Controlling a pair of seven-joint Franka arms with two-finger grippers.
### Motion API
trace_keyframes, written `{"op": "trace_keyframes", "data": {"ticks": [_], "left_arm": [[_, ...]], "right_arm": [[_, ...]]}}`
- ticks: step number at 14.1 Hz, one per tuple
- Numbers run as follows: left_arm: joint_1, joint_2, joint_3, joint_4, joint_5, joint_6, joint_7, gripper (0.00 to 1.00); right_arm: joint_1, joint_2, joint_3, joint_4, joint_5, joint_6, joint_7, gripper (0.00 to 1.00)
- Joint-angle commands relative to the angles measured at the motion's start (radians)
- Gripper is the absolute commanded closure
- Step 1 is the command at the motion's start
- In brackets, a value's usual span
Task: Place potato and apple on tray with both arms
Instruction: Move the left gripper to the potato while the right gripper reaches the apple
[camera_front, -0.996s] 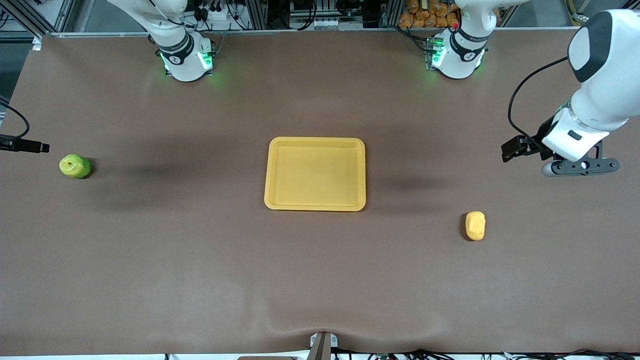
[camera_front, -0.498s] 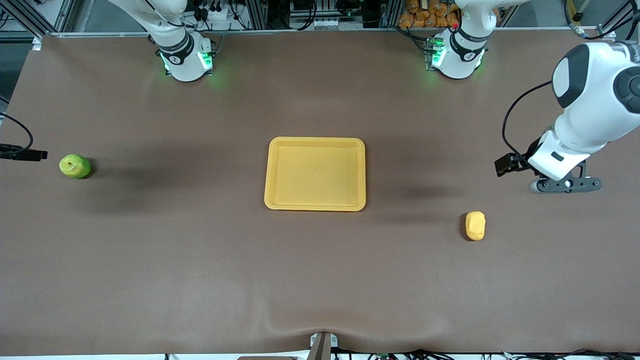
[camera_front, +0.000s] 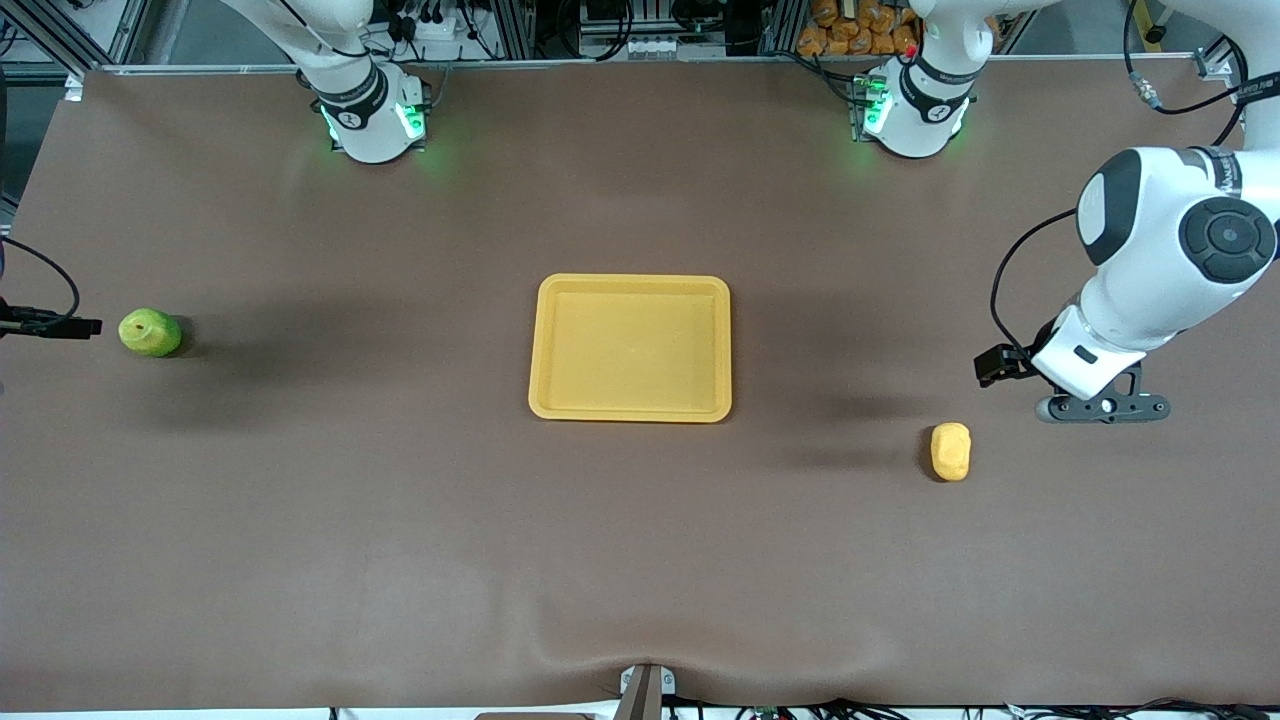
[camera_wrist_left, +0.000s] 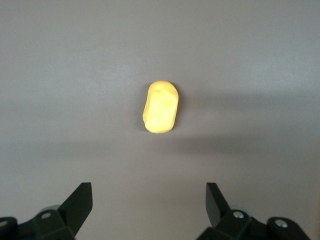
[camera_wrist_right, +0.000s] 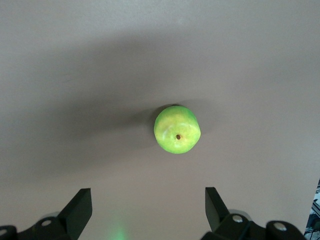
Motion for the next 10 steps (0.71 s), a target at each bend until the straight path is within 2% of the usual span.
{"op": "trace_keyframes", "data": {"ticks": [1,10], "left_arm": [[0.006,0.030,-0.004,0.008,0.024,0.039,0.015,0.00],[0.009,0.151,-0.002,0.033,0.025,0.122,-0.002,0.00]], "right_arm": [[-0.034,-0.007,0.015,-0.059,-0.024,0.071,-0.048,0.00],[-0.086,0.047,0.015,-0.137,-0.045,0.234,-0.091,0.00]]}}
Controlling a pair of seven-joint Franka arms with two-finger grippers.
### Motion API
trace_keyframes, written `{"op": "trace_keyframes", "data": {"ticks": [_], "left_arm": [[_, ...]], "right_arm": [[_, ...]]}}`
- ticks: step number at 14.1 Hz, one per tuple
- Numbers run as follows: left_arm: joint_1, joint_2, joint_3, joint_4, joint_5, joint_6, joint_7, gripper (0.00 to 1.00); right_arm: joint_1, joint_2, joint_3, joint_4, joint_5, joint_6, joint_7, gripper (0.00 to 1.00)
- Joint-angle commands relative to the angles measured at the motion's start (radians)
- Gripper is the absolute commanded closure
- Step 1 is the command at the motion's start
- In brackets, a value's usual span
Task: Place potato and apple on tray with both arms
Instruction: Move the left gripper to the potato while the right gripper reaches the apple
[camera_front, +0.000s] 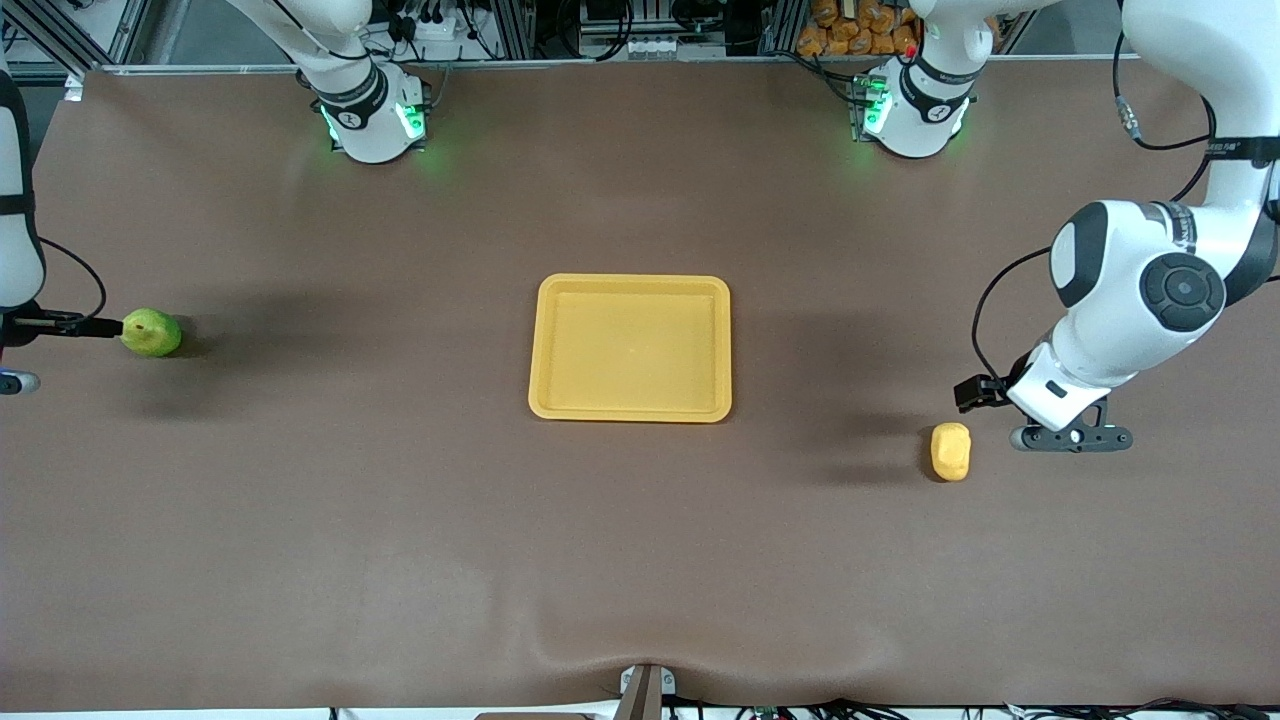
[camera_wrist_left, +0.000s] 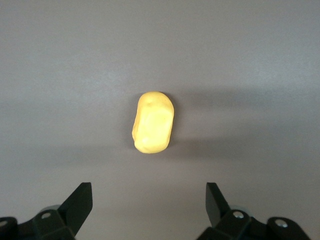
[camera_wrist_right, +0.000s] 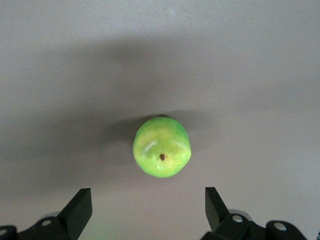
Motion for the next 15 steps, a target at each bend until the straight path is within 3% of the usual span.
{"op": "trace_keyframes", "data": {"ticks": [1,15], "left_arm": [[0.006,0.045,-0.004,0.037,0.021,0.010,-0.002,0.00],[0.011,0.216,0.007,0.041,0.052,0.249,0.003,0.00]], "right_arm": [[-0.039,0.013,0.017,-0.033,-0.027,0.082,-0.009,0.00],[-0.087,0.030,0.017,-0.217,-0.027,0.368,-0.029,0.00]]}}
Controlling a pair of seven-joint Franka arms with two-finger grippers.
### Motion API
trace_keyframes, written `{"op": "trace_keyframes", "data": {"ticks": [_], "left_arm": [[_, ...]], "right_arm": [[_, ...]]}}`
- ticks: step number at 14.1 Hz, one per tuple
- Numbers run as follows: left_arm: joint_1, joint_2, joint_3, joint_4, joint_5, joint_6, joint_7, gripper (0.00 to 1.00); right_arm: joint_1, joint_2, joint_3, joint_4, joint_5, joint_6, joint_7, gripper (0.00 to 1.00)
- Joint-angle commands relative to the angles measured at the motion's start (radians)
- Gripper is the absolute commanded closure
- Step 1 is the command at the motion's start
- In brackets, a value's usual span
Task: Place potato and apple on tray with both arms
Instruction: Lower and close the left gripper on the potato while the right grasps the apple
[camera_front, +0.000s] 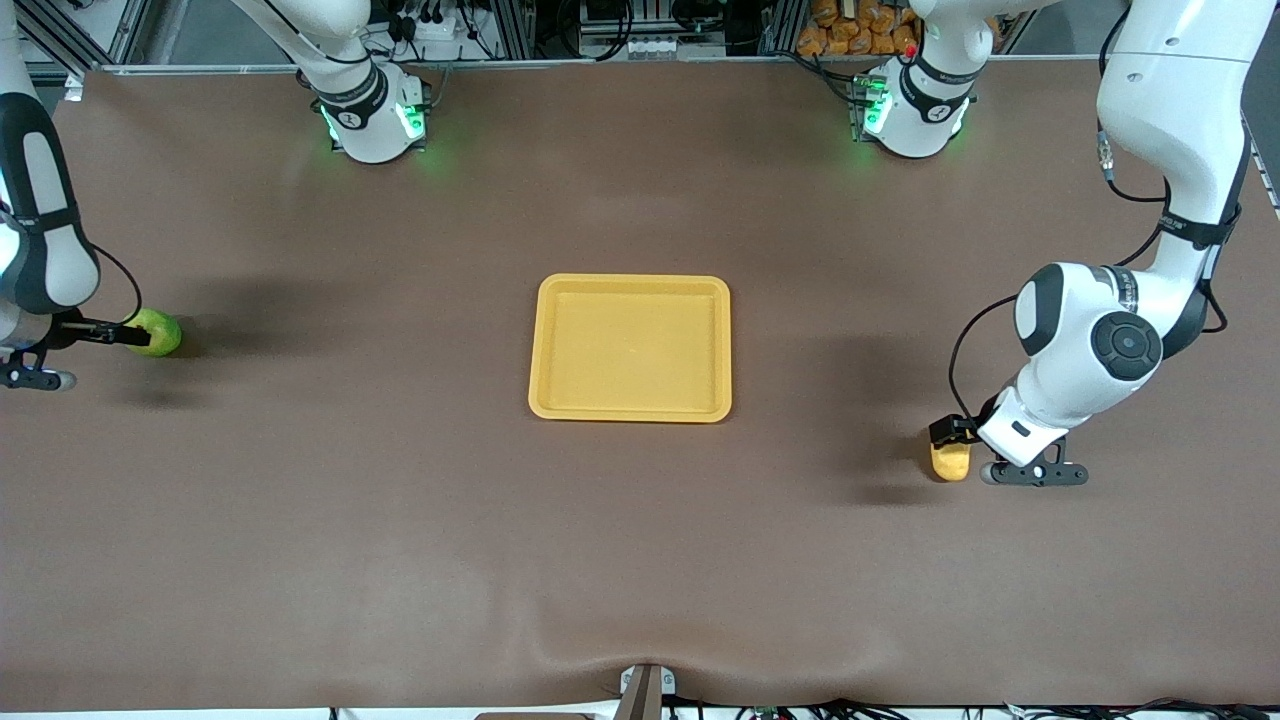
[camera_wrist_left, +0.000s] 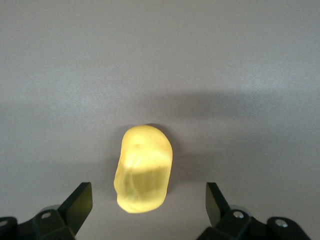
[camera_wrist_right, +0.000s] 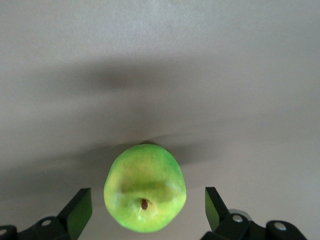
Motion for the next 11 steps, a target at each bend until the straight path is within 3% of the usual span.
{"op": "trace_keyframes", "data": {"ticks": [1,11], "left_arm": [[0.008,0.032,-0.003,0.018,0.039,0.037,0.003,0.00],[0.028,0.110,-0.005,0.038,0.087,0.118,0.014,0.00]], "right_arm": [[-0.030,-0.001,0.017,-0.040,-0.024,0.068,-0.039,0.00],[-0.062,0.005,0.017,-0.117,-0.027,0.171,-0.064,0.00]]}}
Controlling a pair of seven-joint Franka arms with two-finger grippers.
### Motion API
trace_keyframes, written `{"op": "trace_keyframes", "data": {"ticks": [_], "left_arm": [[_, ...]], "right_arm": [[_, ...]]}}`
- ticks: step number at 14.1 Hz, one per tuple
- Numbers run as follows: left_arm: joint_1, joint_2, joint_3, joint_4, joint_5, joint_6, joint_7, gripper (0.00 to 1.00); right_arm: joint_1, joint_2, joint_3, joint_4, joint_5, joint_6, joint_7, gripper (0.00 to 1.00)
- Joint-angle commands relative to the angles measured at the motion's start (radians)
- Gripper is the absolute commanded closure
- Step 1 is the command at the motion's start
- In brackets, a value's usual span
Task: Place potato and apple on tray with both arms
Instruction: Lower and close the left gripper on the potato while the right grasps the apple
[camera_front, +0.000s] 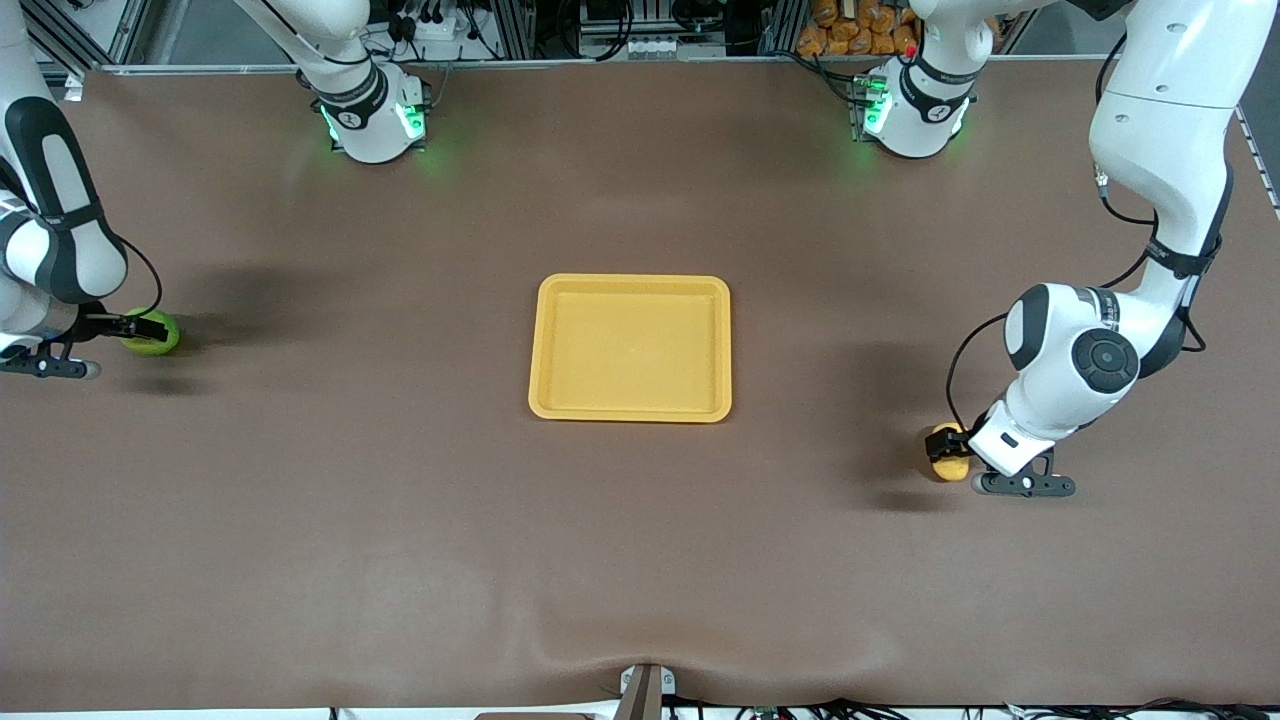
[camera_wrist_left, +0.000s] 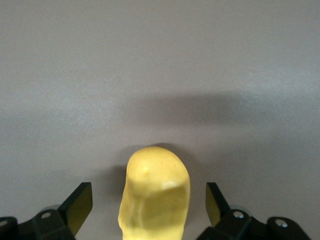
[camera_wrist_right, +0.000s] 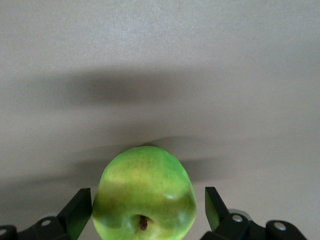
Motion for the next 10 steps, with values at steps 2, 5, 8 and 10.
{"op": "trace_keyframes", "data": {"ticks": [2,5,8,10], "left_arm": [[0.008,0.027,-0.006,0.017,0.021,0.024,0.014,0.00],[0.007,0.031,-0.008,0.014,0.021,0.025,0.011,0.00],[0.005,0.025,-0.006,0.004,0.021,0.025,0.011,0.00],[0.007,0.021,-0.008,-0.006,0.021,0.023,0.014,0.00]], "right_arm": [[-0.048,0.001,0.019,-0.028,-0.025,0.041,-0.007,0.00],[-0.047,0.001,0.019,-0.039,-0.025,0.045,-0.008,0.24],[-0.038,-0.008,0.019,-0.034,-0.025,0.016,-0.029,0.81],[-0.036,-0.014,0.021,0.002,-0.024,-0.056,-0.113,1.00]]}}
